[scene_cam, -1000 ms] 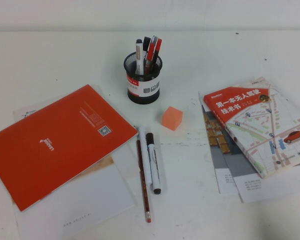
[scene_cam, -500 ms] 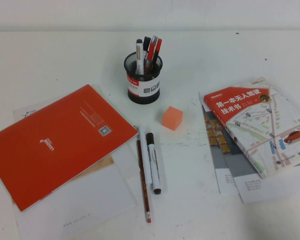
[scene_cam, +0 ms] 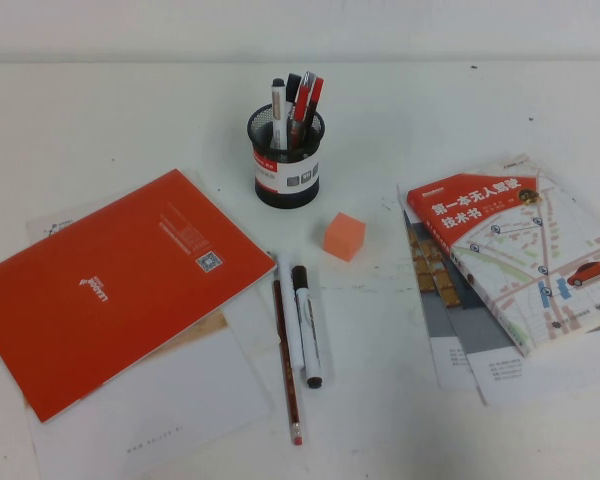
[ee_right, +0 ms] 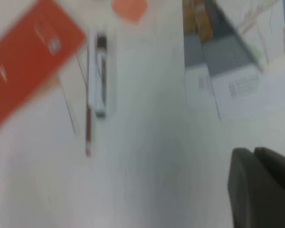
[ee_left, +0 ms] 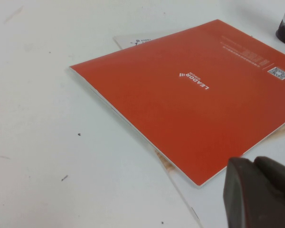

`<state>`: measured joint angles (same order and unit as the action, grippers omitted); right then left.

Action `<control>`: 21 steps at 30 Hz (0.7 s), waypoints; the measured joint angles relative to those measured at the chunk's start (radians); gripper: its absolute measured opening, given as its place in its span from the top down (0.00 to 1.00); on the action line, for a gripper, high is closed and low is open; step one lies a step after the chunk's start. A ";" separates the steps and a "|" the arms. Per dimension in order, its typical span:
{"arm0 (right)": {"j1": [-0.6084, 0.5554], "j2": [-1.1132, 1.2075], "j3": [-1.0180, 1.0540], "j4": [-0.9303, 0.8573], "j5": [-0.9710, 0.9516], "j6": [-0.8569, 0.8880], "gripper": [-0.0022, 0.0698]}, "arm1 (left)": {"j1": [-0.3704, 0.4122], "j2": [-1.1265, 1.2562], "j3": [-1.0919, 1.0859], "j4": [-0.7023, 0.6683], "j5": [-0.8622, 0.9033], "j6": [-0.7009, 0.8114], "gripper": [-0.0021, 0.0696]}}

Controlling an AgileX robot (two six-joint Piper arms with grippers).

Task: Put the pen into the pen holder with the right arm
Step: Pick up the pen on the table

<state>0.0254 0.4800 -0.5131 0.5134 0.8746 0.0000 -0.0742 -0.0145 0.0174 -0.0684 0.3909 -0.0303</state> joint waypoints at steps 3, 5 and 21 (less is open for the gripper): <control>0.000 0.151 -0.138 -0.042 0.152 -0.044 1.00 | 0.000 0.000 0.000 0.000 0.000 0.000 0.97; 0.000 0.245 -0.204 -0.055 0.203 -0.057 1.00 | 0.000 0.000 0.000 0.000 0.000 0.000 0.97; 0.588 0.863 -0.583 -0.614 0.299 0.314 1.00 | 0.000 0.000 0.000 0.000 0.000 0.000 0.97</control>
<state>0.6130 1.3430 -1.0965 -0.1007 1.1740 0.3135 -0.0742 -0.0145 0.0174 -0.0684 0.3909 -0.0303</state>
